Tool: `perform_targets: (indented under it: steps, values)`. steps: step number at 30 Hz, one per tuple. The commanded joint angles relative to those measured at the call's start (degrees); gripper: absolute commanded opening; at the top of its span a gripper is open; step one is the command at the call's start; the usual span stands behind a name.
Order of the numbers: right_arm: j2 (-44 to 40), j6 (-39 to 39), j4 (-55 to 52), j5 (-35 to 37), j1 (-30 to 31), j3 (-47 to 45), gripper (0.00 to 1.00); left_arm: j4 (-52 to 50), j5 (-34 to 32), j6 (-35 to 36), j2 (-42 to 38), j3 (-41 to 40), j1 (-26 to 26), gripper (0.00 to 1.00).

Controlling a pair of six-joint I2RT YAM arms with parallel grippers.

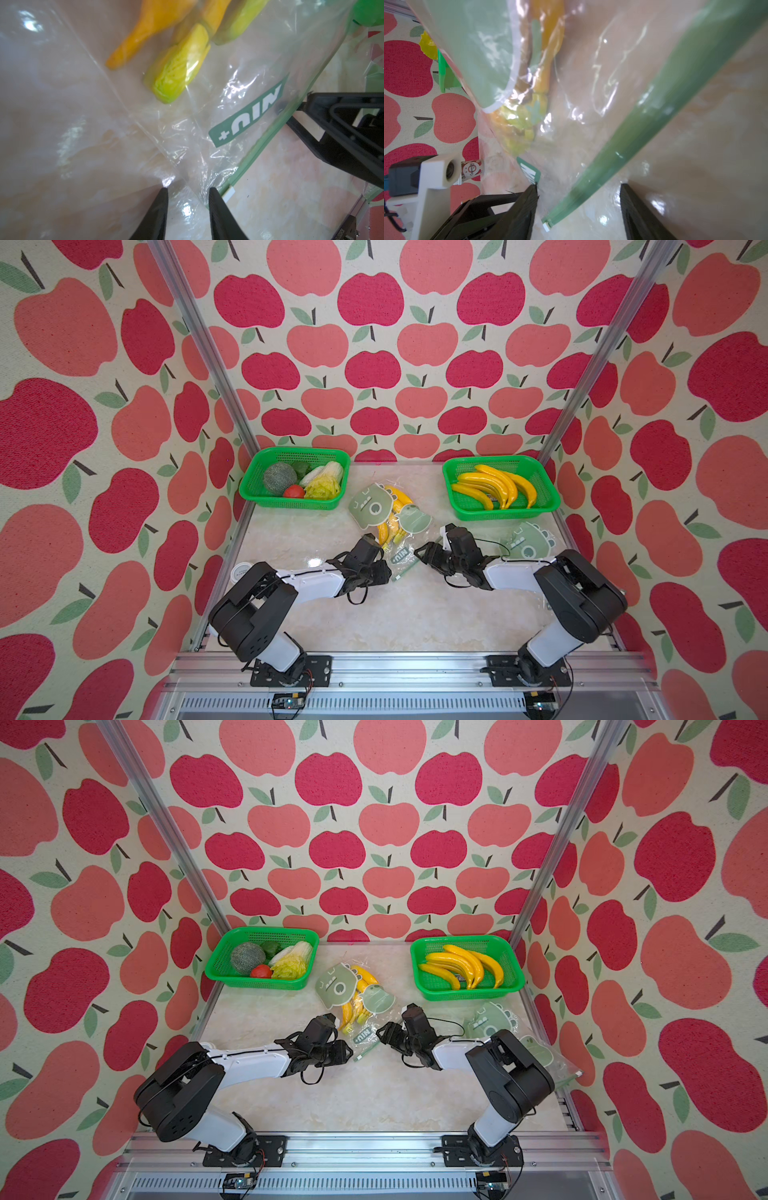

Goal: Open the zip-top bag and take out the banana
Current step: Unzip the zipper on the zipper food storage bag.

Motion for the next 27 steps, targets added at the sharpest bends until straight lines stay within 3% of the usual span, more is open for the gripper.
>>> perform_targets:
  steps: [1,5,12,21,27]
  values:
    - [2.2,4.1,4.8,-1.6,0.2,-0.4,0.63,2.8,0.4,-0.9,-0.9,-1.2,0.3,0.41]
    - [4.3,5.3,7.5,-3.5,0.4,0.6,0.52,4.4,0.6,-1.6,-0.4,-2.0,0.8,0.57]
    - [4.6,7.7,10.3,-4.5,0.4,0.8,0.27,10.0,3.8,-5.1,1.9,-4.1,3.8,0.6]
    - [1.2,11.4,12.4,-6.7,0.9,-0.1,0.2,11.1,4.2,-6.9,2.0,-4.5,3.7,0.55]
    - [-3.0,10.2,8.2,-6.1,2.5,0.9,0.18,12.0,5.6,-8.9,0.7,-5.4,3.6,0.62]
